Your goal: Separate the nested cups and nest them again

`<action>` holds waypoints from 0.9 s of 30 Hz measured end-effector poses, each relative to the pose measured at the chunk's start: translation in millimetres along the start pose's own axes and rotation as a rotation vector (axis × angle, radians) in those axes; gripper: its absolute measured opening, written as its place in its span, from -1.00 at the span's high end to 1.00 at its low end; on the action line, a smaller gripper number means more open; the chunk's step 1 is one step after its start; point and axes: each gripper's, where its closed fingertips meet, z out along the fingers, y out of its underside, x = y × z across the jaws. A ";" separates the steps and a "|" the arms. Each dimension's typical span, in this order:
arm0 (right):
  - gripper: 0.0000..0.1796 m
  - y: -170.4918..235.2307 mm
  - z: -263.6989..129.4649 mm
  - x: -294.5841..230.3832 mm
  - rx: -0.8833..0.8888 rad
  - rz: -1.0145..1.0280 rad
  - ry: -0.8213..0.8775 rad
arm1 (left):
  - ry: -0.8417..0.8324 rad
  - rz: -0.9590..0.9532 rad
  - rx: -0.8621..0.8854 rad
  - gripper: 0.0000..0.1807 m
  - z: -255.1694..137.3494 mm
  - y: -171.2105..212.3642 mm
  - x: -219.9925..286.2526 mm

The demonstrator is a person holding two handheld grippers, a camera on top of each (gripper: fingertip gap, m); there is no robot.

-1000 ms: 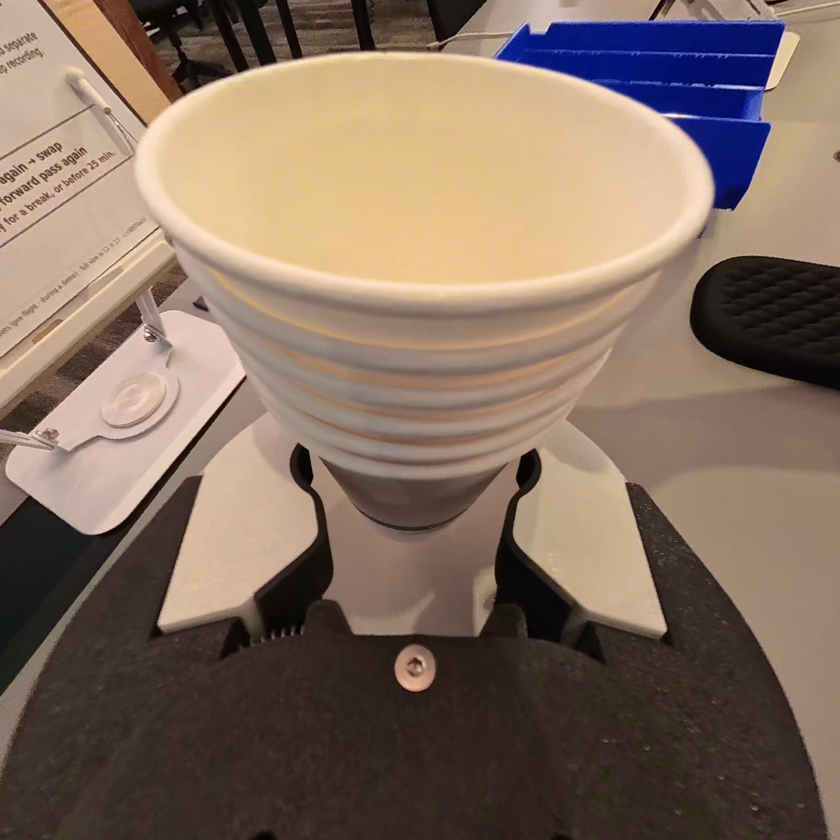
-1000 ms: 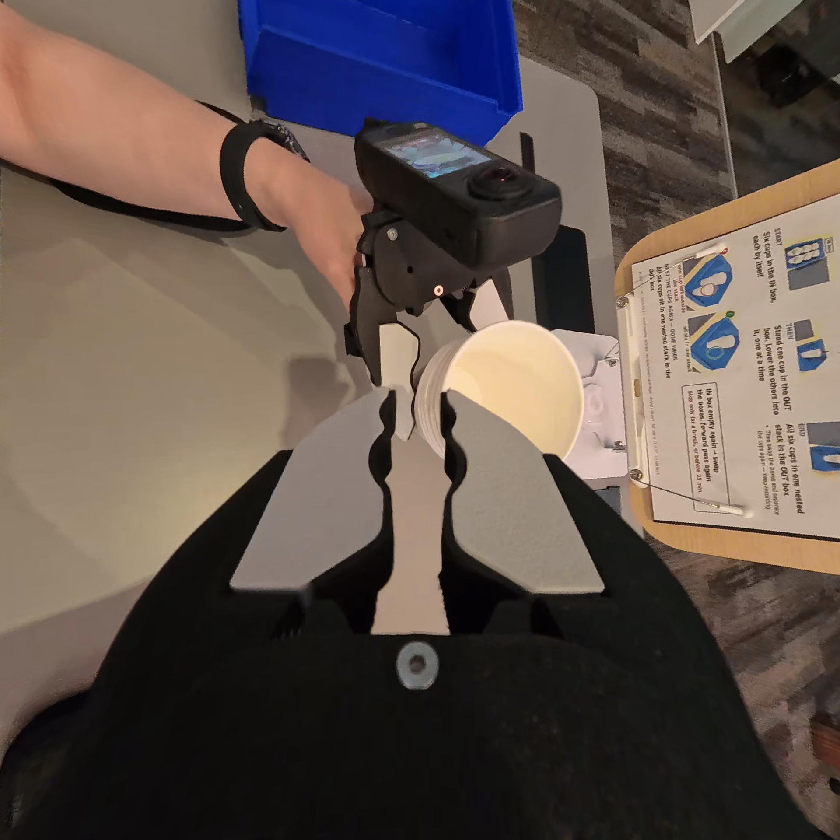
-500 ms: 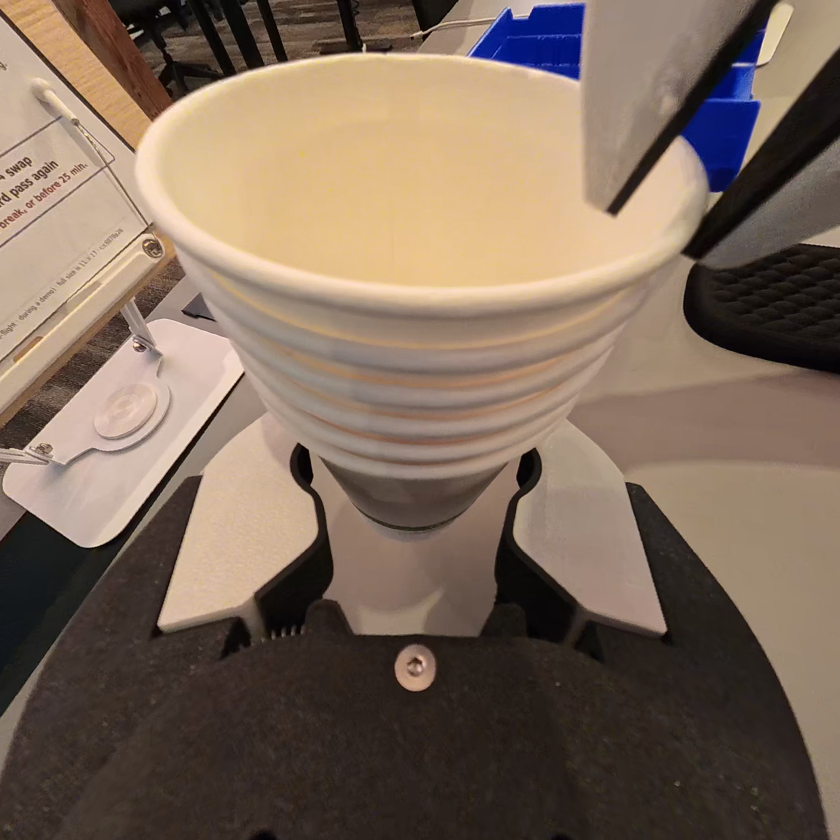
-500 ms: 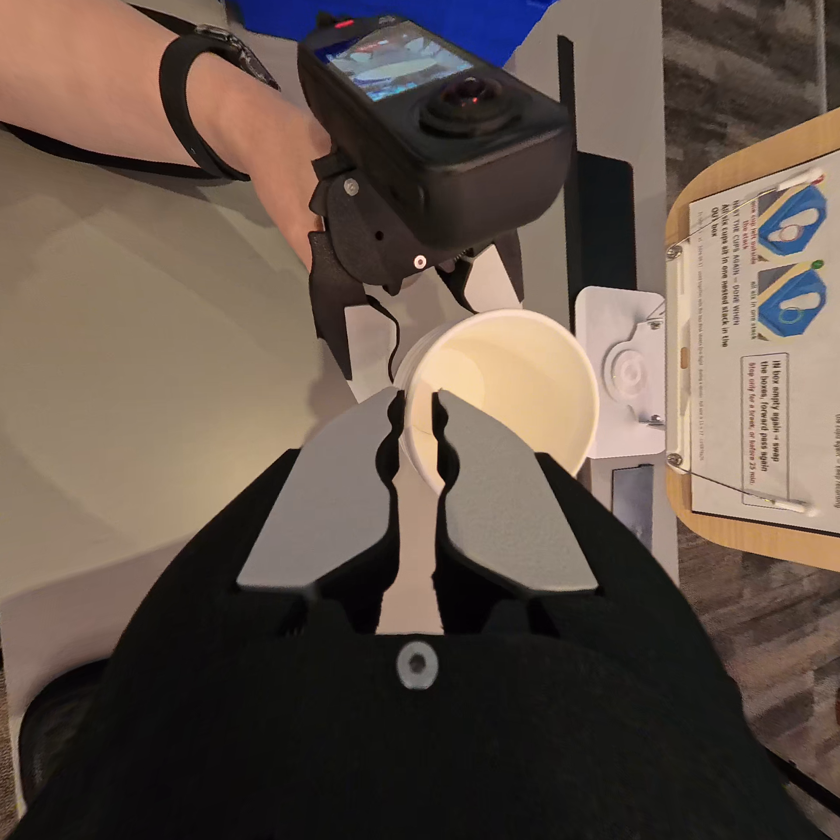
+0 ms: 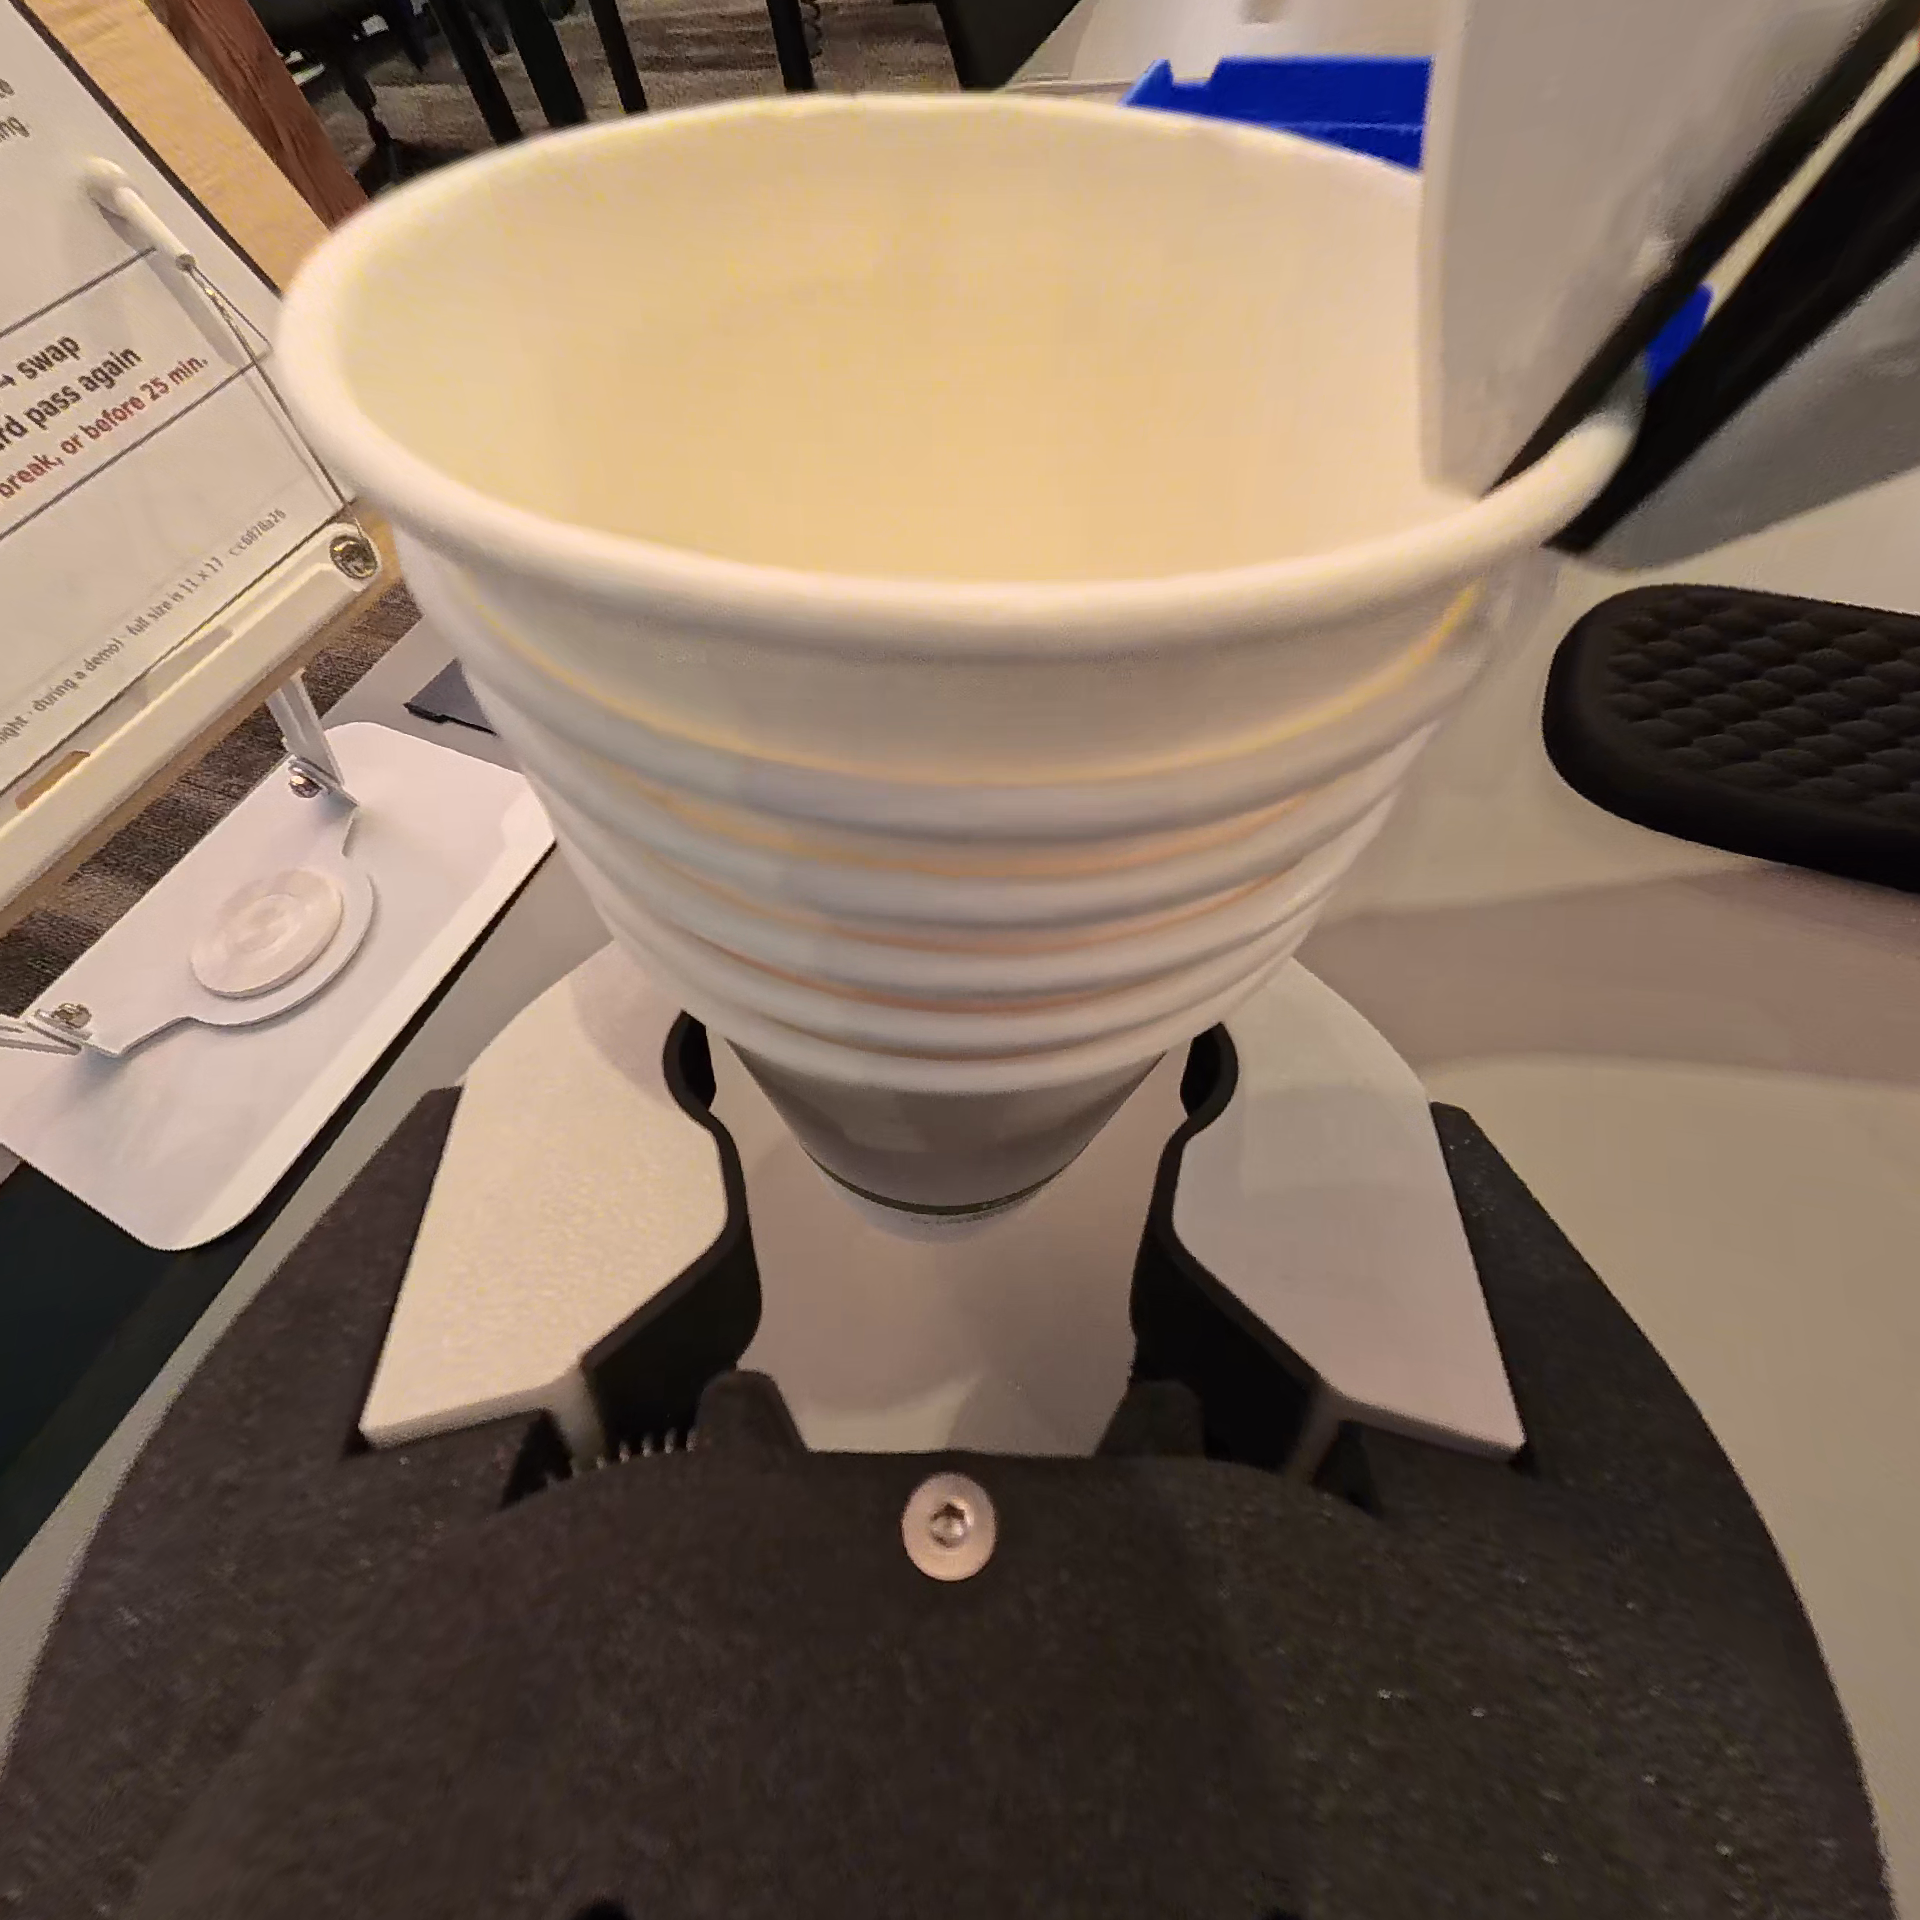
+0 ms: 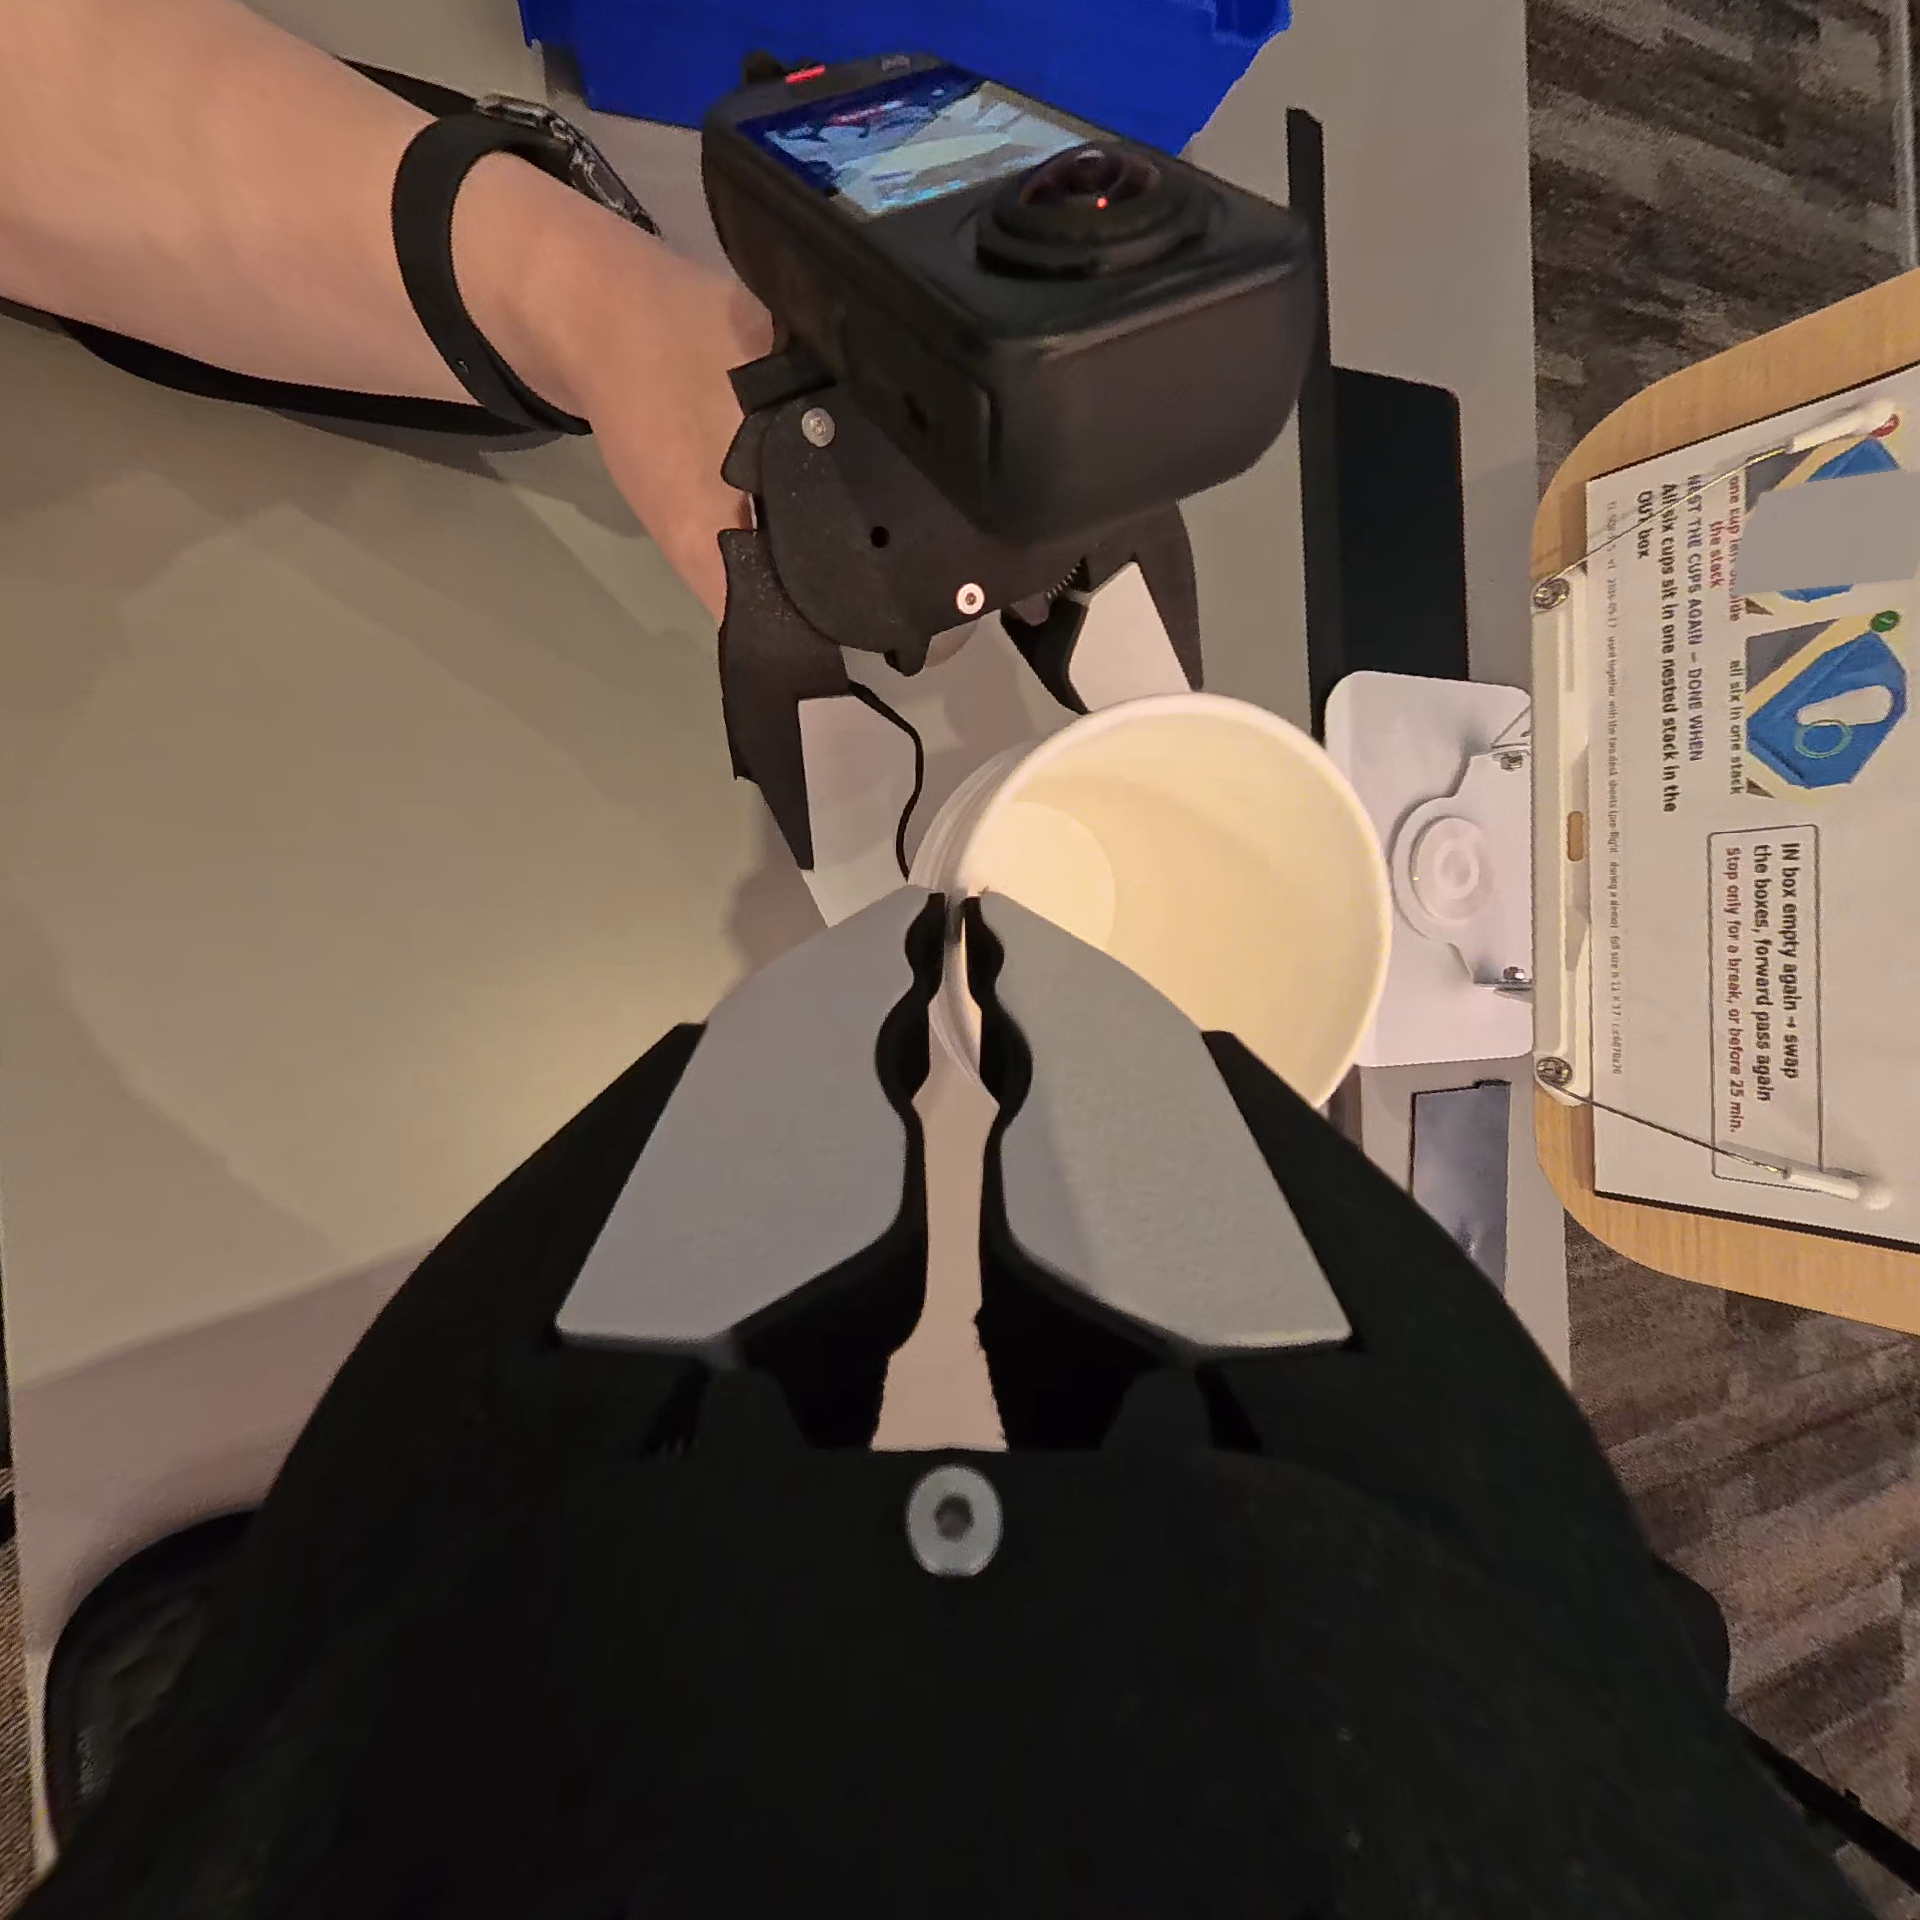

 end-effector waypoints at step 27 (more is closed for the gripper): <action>0.97 79.3 -192.1 45.8 0.186 0.235 0.385 | 0.110 -0.088 0.008 0.01 20.2 10.8 14.5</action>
